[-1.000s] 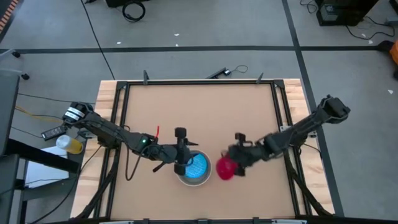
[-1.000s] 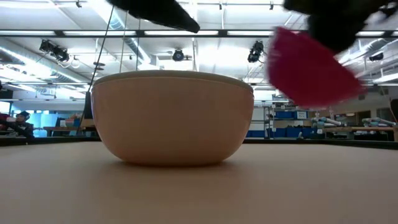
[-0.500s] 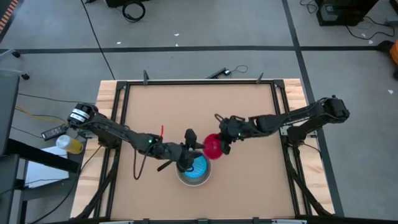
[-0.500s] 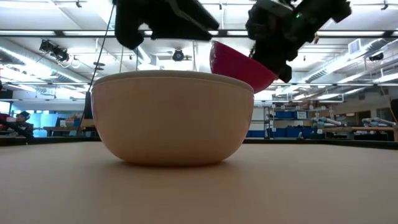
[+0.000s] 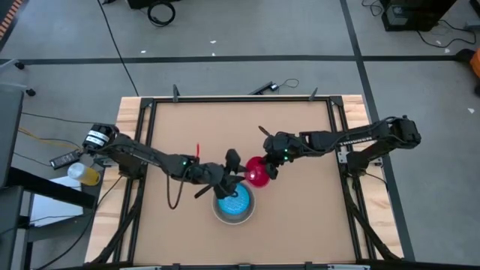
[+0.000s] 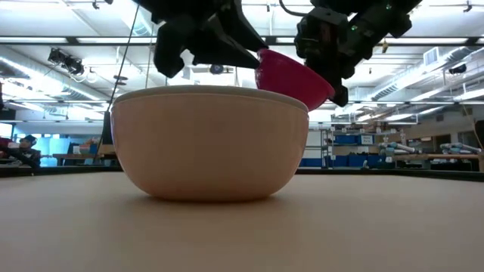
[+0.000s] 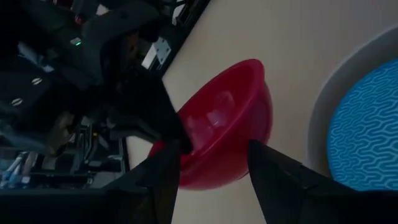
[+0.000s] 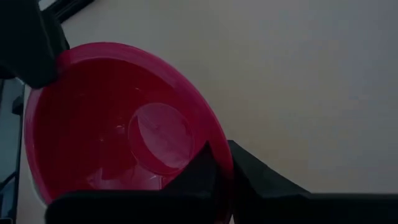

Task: Nest bowls inside each other
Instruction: Stack the red bowl on the blue pattern bowl

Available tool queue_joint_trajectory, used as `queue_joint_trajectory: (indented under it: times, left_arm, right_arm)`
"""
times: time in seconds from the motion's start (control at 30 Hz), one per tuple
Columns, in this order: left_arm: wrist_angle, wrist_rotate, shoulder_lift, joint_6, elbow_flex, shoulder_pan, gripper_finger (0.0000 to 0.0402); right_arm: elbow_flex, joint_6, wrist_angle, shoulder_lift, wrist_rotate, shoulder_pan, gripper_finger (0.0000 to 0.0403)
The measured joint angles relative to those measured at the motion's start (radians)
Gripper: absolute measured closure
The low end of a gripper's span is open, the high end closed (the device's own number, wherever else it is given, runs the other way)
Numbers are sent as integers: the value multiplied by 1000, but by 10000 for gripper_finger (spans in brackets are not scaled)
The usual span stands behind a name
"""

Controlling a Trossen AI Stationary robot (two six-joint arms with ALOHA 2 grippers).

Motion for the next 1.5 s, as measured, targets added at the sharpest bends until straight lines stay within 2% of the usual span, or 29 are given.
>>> queue_joint_trajectory:
  times: [0.13, 0.3, 0.47, 0.7, 0.83, 1.0, 1.17, 1.27, 1.37, 1.5]
  left_arm:
    - [1, 52, 0, 19, 0, 16, 225]
    - [2, 110, 6, 50, 1, 27, 257]
    - [-53, 111, 76, 48, 57, 43, 296]
    - [-119, 42, 160, 53, 150, 32, 344]
    - [-233, 36, 162, 59, 195, 33, 352]
    - [-290, 21, 162, 51, 200, 29, 355]
    - [-328, -9, 156, 40, 218, -8, 386]
    - [-430, -33, 146, -21, 281, -35, 393]
    - [-537, -25, 128, -157, 340, -55, 395]
    - [-647, 114, 113, -371, 346, -83, 396]
  right_arm:
    - [0, -4, 0, 0, -53, -39, 371]
    - [0, -22, 6, 0, -75, -83, 369]
    - [0, -28, 3, 1, -96, -104, 368]
    - [-1, -36, -40, 2, -103, -76, 361]
    - [-1, -32, -41, 1, -103, -71, 360]
    - [-1, -33, -8, 1, -113, -72, 359]
    - [-1, -49, 23, 1, -128, -70, 348]
    - [1, -71, 35, -9, -144, -68, 326]
    - [2, -78, 53, -37, -140, -66, 295]
    - [2, -93, 75, -110, -107, -60, 255]
